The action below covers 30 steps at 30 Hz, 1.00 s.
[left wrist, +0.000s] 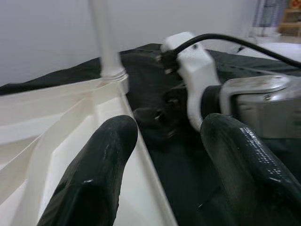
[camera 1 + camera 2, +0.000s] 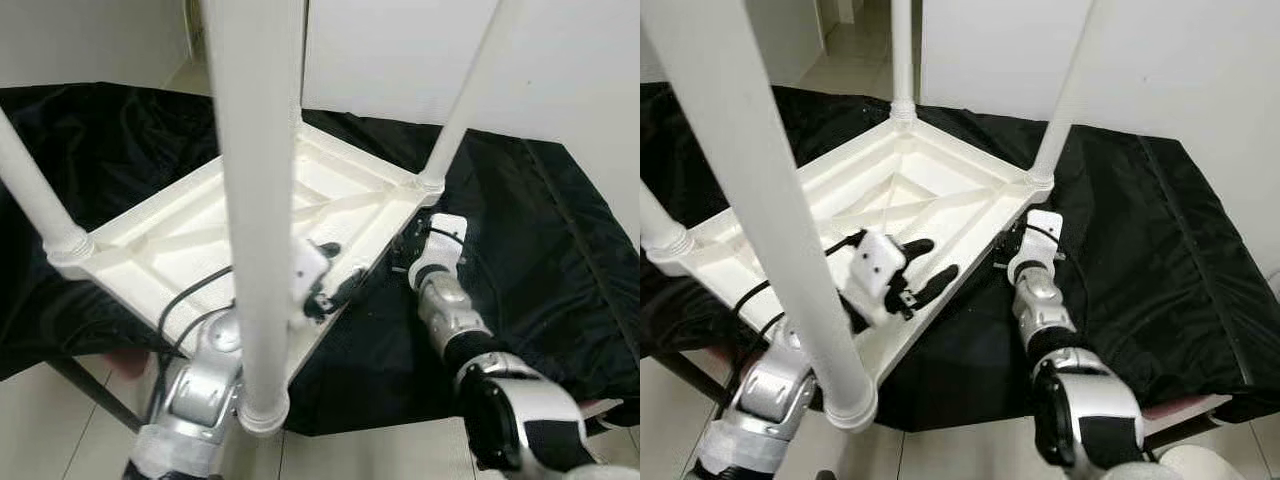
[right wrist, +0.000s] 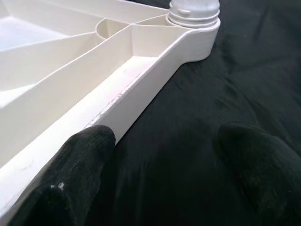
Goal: Building children table
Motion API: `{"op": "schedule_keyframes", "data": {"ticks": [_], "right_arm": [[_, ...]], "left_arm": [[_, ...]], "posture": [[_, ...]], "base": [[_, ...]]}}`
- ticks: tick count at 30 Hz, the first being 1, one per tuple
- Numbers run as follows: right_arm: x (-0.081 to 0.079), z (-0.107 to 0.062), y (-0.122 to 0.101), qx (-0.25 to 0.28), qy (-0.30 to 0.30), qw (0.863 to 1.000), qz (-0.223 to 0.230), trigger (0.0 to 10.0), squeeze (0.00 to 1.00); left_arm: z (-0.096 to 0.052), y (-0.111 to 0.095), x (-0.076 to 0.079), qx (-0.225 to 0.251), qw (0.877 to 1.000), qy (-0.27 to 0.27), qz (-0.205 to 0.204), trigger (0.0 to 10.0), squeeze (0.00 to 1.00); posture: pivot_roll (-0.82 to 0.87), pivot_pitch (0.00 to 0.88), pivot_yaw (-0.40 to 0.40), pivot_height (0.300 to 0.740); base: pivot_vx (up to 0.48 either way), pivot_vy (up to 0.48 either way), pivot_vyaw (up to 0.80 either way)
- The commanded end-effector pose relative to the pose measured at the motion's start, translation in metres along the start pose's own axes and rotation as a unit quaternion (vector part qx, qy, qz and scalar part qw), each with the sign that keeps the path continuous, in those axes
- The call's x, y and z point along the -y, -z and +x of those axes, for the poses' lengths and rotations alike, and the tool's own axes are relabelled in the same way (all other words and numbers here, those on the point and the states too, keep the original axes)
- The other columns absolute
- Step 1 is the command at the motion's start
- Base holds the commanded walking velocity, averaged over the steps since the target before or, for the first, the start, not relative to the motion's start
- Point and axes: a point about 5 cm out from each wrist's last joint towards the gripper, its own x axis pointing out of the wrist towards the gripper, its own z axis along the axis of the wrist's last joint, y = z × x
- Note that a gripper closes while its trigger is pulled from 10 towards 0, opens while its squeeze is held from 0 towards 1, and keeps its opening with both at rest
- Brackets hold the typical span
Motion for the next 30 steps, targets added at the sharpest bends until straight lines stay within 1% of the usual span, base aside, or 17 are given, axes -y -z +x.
{"op": "schedule_keyframes", "data": {"ticks": [1, 2, 6, 8, 9, 12, 14, 15, 19, 21, 22, 24, 25, 27, 28, 29, 30], "right_arm": [[-0.013, 0.001, 0.0, -0.001, -0.042, 0.999, -0.035, 10.0, 0.0], [-0.012, 0.002, -0.002, 0.001, -0.043, 0.998, -0.052, 10.0, 0.0], [-0.007, 0.002, -0.004, 0.01, -0.028, 0.998, -0.046, 10.0, 0.0], [0.007, -0.001, -0.006, 0.042, 0.005, 0.999, -0.017, 10.0, 0.0], [0.007, -0.001, -0.006, 0.042, 0.005, 0.999, -0.017, 10.0, 0.0], [0.022, -0.011, -0.005, 0.095, 0.019, 0.995, 0.019, 10.0, 0.0], [0.029, -0.018, -0.004, 0.12, 0.028, 0.992, 0.024, 10.0, 0.0], [0.029, -0.018, -0.004, 0.12, 0.028, 0.992, 0.024, 10.0, 0.0], [0.044, -0.046, 0.004, 0.171, 0.049, 0.984, 0.03, 10.0, 0.0], [0.046, -0.052, 0.006, 0.178, 0.055, 0.982, 0.03, 10.0, 0.0], [0.045, -0.067, 0.009, 0.186, 0.043, 0.981, 0.023, 10.0, 0.0], [0.045, -0.067, 0.009, 0.186, 0.043, 0.981, 0.023, 10.0, 0.0], [0.042, -0.081, 0.01, 0.192, 0.018, 0.981, 0.031, 10.0, 0.0], [0.042, -0.085, 0.01, 0.193, 0.012, 0.98, 0.035, 10.0, 0.0], [0.043, -0.093, 0.011, 0.195, 0.004, 0.98, 0.034, 10.0, 0.0], [0.043, -0.093, 0.011, 0.195, 0.004, 0.98, 0.034, 10.0, 0.0], [0.044, -0.099, 0.013, 0.192, -0.002, 0.981, 0.031, 10.0, 0.0]], "left_arm": [[0.004, -0.003, 0.003, -0.007, 1.0, -0.023, 0.002, 10.0, 0.0], [0.005, -0.004, 0.004, -0.007, 1.0, -0.022, 0.002, 10.0, 0.0], [0.005, -0.003, 0.004, -0.012, 1.0, -0.021, 0.004, 10.0, 0.0], [-0.002, 0.003, -0.005, -0.031, 0.999, -0.028, 0.012, 10.0, 0.0], [-0.002, 0.003, -0.005, -0.031, 0.999, -0.028, 0.012, 10.0, 0.0], [-0.015, 0.01, -0.022, -0.055, 0.998, -0.038, 0.022, 10.0, 0.0], [-0.022, 0.013, -0.034, -0.062, 0.997, -0.051, 0.021, 10.0, 0.0], [-0.022, 0.013, -0.034, -0.062, 0.997, -0.051, 0.021, 10.0, 0.0], [-0.044, 0.016, -0.071, -0.072, 0.991, -0.113, -0.002, 10.0, 0.0], [-0.049, 0.017, -0.077, -0.076, 0.99, -0.12, -0.002, 10.0, 0.0], [-0.06, 0.019, -0.09, -0.087, 0.988, -0.125, -0.001, 10.0, 0.0], [-0.06, 0.019, -0.09, -0.087, 0.988, -0.125, -0.001, 10.0, 0.0], [-0.072, 0.023, -0.098, -0.103, 0.987, -0.126, -0.003, 10.0, 0.0], [-0.075, 0.024, -0.099, -0.108, 0.986, -0.126, -0.004, 10.0, 0.0], [-0.081, 0.025, -0.101, -0.112, 0.987, -0.119, -0.005, 10.0, 0.05], [-0.081, 0.025, -0.101, -0.112, 0.987, -0.119, -0.005, 10.0, 0.05], [-0.087, 0.025, -0.102, -0.109, 0.989, -0.103, -0.007, 10.0, 1.0]], "posture": [[0.16, 0.052, -0.062, 0.74], [0.16, 0.052, -0.062, 0.74], [0.16, 0.051, -0.065, 0.74], [0.17, 0.055, -0.068, 0.74], [0.17, 0.055, -0.068, 0.74], [0.17, 0.06, -0.064, 0.74], [0.16, 0.06, -0.062, 0.74], [0.16, 0.06, -0.062, 0.74], [0.13, 0.059, -0.053, 0.74], [0.12, 0.059, -0.053, 0.74], [0.11, 0.057, -0.048, 0.74], [0.11, 0.057, -0.048, 0.74], [0.08, 0.052, -0.039, 0.74], [0.08, 0.052, -0.039, 0.74], [0.07, 0.05, -0.037, 0.74], [0.07, 0.05, -0.037, 0.74], [0.07, 0.047, -0.036, 0.74]], "base": [[0.0, 0.0, 0.0], [0.0, 0.0, 0.0], [0.0, 0.0, 0.0], [0.0, 0.0, 0.0], [0.0, 0.0, 0.0], [0.0, 0.0, 0.0], [0.0, 0.0, 0.0], [0.0, 0.0, 0.0], [0.0, 0.0, 0.0], [0.0, 0.0, 0.0], [0.0, 0.0, 0.0], [0.0, 0.0, 0.0], [0.0, 0.0, 0.0], [0.0, 0.0, 0.0], [0.0, 0.0, 0.0], [0.0, 0.0, 0.0], [0.0, 0.0, 0.0]]}}
